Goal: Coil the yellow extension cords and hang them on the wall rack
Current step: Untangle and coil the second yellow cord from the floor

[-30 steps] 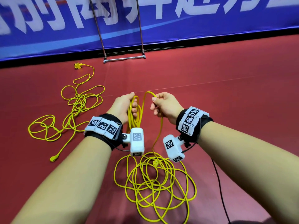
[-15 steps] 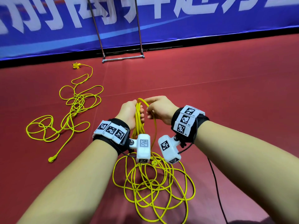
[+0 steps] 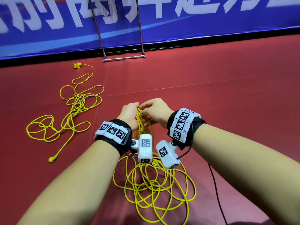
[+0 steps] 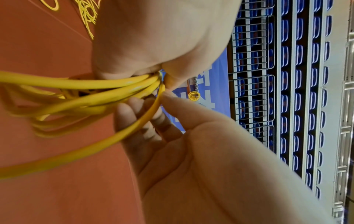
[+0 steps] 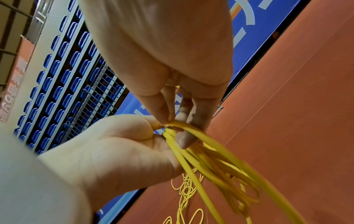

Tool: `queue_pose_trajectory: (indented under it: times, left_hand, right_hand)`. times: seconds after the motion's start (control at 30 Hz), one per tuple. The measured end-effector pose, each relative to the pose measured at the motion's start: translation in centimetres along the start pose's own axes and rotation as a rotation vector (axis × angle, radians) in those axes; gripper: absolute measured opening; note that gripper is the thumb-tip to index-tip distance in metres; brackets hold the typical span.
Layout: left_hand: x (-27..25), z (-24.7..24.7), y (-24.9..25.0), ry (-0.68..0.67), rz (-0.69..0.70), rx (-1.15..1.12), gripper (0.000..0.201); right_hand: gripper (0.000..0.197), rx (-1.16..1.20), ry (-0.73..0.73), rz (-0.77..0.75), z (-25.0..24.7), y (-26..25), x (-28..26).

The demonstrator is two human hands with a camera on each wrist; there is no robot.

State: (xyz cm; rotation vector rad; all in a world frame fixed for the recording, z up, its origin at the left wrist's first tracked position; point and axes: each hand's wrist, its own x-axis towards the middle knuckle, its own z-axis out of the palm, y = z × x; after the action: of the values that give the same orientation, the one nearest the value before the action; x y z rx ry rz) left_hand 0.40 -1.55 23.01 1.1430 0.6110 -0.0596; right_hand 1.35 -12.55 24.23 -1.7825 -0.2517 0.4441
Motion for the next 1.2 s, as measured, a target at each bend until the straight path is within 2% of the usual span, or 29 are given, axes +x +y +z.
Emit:
queue_pose_trajectory:
  times: [0.13, 0.37, 0.43, 0.53, 0.67, 0.93, 1.07, 1.2]
  left_hand:
    - [0.4, -0.5, 0.5, 0.068, 0.010, -0.002, 0.026]
    - [0.5, -2.1, 3.2, 0.157, 0.070, -0.251, 0.032]
    - [0.5, -2.9, 4.2, 0.182, 0.115, -0.297, 0.032]
    - [0.0, -4.1, 5.8, 0.202, 0.174, -0.390, 0.031]
    - [-0.9, -5.1, 7.6, 0.180, 0.181, -0.521, 0.028]
    - [-2.4, -5.2, 8.5, 0.044, 0.143, -0.579, 0.033]
    - [-3.1, -4.7, 9.0, -0.064, 0.088, -0.545, 0.027]
    - [-4.0, -4.0, 9.4, -0.141, 0.057, -0.496, 0.024]
  right_hand:
    - [0.029, 0.012, -0.122, 0.006, 0.4, -0.2, -0.5]
    - [0.013, -0.020, -0.320, -0.005, 0.2, 0.8, -0.3]
    - [0.009, -0.067, -0.415, 0.017, -0.2, 1.8, -0.2]
    - [0.015, -0.155, -0.514, 0.077, -0.6, 3.7, -0.1]
    - [0.020, -0.217, -0.662, 0.171, -1.1, 6.0, -0.3]
    - [0.010, -0.428, -0.605, 0.230, -2.1, 8.4, -0.1]
    - [0.019, -0.521, -0.601, 0.288, -3.0, 9.4, 0.0]
    - [0.027, -0.633, -0.559, 0.276, -3.7, 9.4, 0.2]
